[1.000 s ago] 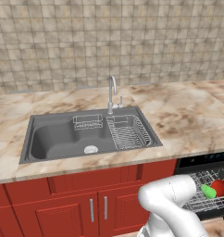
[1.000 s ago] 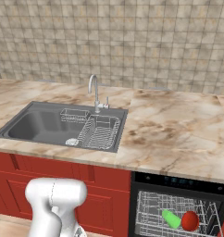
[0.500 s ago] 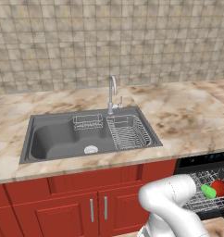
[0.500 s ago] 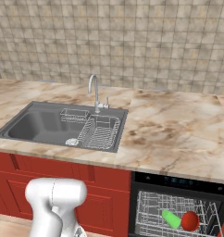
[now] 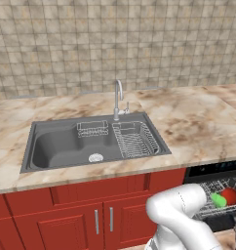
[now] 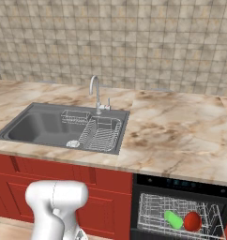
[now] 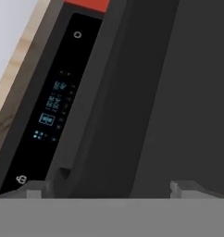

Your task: Pick up the cup and bowl from the counter, place them in the dishwasher, and close the dishwasher door.

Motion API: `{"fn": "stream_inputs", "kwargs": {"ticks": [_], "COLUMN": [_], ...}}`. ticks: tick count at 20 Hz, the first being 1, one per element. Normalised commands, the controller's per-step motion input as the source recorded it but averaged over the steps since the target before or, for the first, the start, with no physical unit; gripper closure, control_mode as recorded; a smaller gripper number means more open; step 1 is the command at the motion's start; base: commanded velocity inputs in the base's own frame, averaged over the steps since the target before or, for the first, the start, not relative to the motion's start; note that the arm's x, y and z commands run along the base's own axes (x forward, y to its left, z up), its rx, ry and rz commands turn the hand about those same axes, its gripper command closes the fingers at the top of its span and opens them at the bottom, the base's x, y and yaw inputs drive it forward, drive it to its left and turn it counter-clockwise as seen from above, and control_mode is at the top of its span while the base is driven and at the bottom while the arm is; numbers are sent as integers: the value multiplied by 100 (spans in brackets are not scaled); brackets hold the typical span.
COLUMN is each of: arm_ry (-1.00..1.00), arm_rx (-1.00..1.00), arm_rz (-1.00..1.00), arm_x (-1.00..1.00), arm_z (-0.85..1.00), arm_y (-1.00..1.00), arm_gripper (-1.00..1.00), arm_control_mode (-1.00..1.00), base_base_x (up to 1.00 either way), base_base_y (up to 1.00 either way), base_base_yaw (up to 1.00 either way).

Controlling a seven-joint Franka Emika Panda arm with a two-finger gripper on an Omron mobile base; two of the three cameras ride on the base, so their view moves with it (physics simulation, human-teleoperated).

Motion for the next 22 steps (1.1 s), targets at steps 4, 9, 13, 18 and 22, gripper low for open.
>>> {"fn": "stream_inputs", "kwargs": {"ticks": [4, 9, 13, 18, 22], "arm_ry": [-8, -8, -8, -8, -7], "arm_rx": [0, 0, 0, 0, 0], "arm_rz": [0, 0, 0, 0, 0], "arm_x": [49, 45, 44, 45, 48], "arm_z": [-20, -19, -18, -20, -22], "arm_y": [-10, -11, -11, -10, -8], "arm_gripper": [-100, -100, -100, -100, -100], "arm_control_mode": [-100, -100, -100, -100, -100], "base_base_x": [0, 0, 0, 0, 0], "base_base_y": [0, 0, 0, 0, 0], "base_base_yaw": [0, 0, 0, 0, 0]}}
